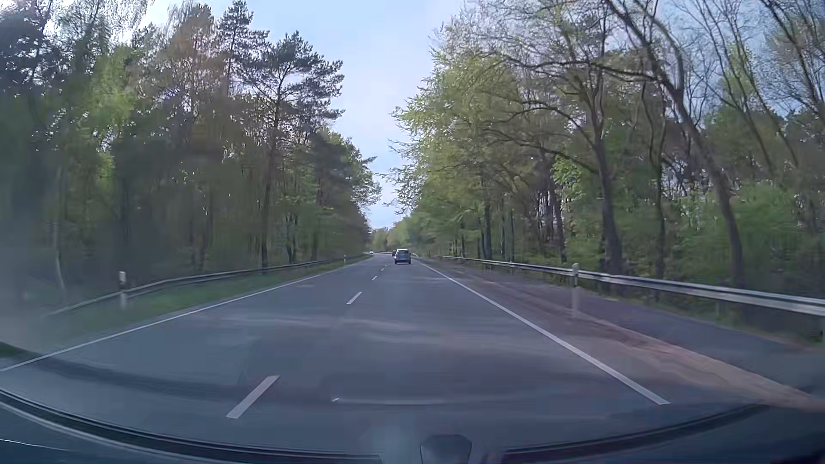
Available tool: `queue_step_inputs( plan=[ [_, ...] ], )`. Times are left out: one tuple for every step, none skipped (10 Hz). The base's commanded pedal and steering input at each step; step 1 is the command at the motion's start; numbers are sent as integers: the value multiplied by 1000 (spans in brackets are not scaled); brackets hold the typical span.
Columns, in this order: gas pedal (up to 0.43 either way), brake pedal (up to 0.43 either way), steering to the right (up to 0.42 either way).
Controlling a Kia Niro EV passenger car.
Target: Follow the waypoints while adhering to traffic rules and regulations
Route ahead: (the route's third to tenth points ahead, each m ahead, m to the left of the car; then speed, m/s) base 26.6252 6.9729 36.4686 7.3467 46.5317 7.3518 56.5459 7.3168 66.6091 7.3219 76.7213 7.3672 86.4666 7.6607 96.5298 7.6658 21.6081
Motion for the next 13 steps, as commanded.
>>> queue_step_inputs(
  plan=[
    [209, 0, -7],
    [209, 0, -7],
    [209, 0, -7],
    [209, 0, -7],
    [209, 0, -7],
    [209, 0, -7],
    [209, 0, -7],
    [209, 0, -7],
    [209, 0, -7],
    [209, 0, -7],
    [209, 0, -7],
    [209, 0, -7],
    [209, 0, -7]
  ],
)
